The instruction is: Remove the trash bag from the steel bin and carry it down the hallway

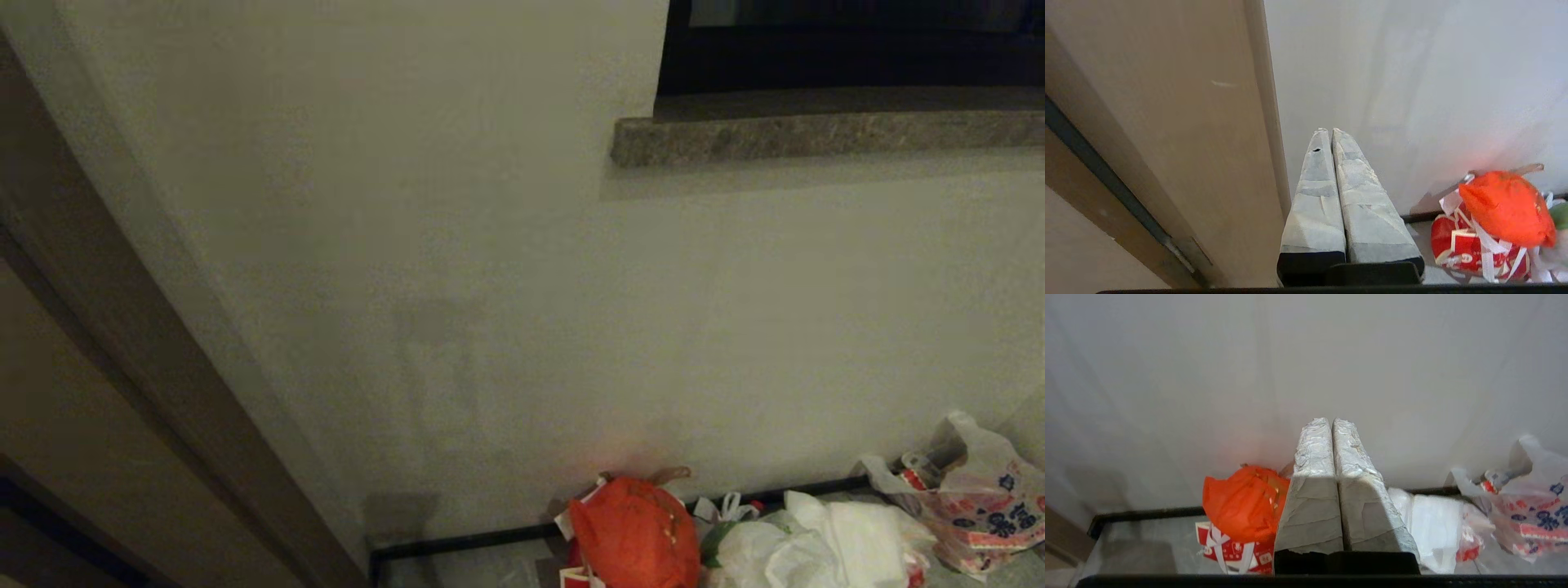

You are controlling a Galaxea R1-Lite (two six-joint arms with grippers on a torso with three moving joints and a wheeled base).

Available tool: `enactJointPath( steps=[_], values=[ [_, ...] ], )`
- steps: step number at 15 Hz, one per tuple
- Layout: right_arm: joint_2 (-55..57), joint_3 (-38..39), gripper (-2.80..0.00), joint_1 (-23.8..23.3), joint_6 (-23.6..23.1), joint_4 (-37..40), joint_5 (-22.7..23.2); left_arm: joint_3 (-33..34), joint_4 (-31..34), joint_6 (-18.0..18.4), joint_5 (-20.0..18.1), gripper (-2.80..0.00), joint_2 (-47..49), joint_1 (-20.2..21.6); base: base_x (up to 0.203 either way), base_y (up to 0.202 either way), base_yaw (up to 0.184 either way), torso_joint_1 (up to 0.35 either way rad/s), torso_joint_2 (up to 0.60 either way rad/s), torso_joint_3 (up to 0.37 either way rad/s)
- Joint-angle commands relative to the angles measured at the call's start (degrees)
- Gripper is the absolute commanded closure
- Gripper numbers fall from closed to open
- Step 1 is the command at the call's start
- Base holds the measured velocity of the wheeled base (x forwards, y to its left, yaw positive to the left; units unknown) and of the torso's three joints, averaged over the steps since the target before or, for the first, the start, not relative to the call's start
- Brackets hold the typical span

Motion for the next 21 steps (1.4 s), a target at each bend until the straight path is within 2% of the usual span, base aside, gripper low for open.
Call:
enactJointPath(
  steps=[1, 11, 16, 21],
  values=[
    [0.07, 0.79, 0.00, 0.00, -0.04, -0.03, 0.02, 0.09, 0.01, -0.02, 0.04, 0.00, 0.00, 0.00, 0.000, 0.000, 0.000, 0.002, 0.00, 0.206],
    [0.07, 0.79, 0.00, 0.00, -0.04, -0.03, 0.02, 0.09, 0.01, 0.07, 0.04, 0.00, 0.00, 0.00, 0.000, 0.000, 0.000, 0.003, 0.00, 0.194],
    [0.07, 0.79, 0.00, 0.00, 0.05, -0.03, -0.07, 0.09, 0.01, 0.08, 0.04, 0.00, 0.00, 0.00, 0.000, 0.000, 0.000, 0.001, 0.00, 0.020],
    [0.07, 0.79, 0.00, 0.00, 0.05, -0.03, -0.07, 0.09, 0.01, 0.16, 0.04, 0.00, 0.00, 0.00, 0.000, 0.000, 0.000, 0.002, 0.00, -0.132]
  ],
)
